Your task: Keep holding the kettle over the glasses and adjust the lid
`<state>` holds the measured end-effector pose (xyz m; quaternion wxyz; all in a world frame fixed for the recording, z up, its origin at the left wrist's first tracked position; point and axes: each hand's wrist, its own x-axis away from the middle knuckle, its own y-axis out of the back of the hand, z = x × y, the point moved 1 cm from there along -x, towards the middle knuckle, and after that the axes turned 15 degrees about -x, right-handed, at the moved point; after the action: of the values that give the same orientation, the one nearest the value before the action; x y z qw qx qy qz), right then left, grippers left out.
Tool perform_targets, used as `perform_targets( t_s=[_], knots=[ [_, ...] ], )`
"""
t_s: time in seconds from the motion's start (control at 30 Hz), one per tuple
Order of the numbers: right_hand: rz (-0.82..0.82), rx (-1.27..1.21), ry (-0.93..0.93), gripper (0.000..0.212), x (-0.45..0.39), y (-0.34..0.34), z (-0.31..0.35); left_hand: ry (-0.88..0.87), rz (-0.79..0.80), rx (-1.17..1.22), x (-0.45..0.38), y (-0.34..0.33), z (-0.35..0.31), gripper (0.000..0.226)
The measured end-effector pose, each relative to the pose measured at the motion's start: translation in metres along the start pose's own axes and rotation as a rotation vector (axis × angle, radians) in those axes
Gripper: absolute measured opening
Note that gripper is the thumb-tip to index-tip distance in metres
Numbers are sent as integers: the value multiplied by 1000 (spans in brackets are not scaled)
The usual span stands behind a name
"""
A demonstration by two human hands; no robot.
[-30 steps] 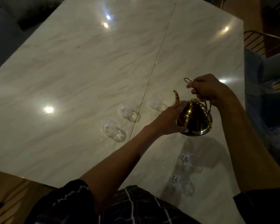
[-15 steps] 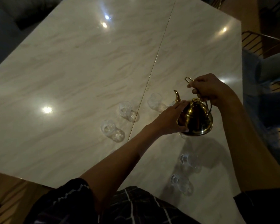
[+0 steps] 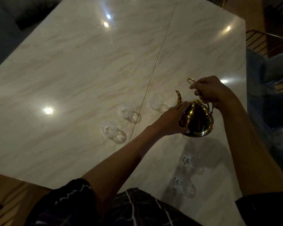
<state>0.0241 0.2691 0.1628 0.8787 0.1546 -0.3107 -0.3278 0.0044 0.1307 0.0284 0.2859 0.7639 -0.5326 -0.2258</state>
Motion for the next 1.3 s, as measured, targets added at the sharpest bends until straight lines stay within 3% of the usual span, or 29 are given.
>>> perform_targets(
  t_s=[0.6,1.3],
  knots=[
    [-43,-129,80,19,13,-26,-37,97,68,-80,25,-1,12,103],
    [230,31,147,23,56,-130,-21,310,-57,-79,141,14,38,105]
  ],
)
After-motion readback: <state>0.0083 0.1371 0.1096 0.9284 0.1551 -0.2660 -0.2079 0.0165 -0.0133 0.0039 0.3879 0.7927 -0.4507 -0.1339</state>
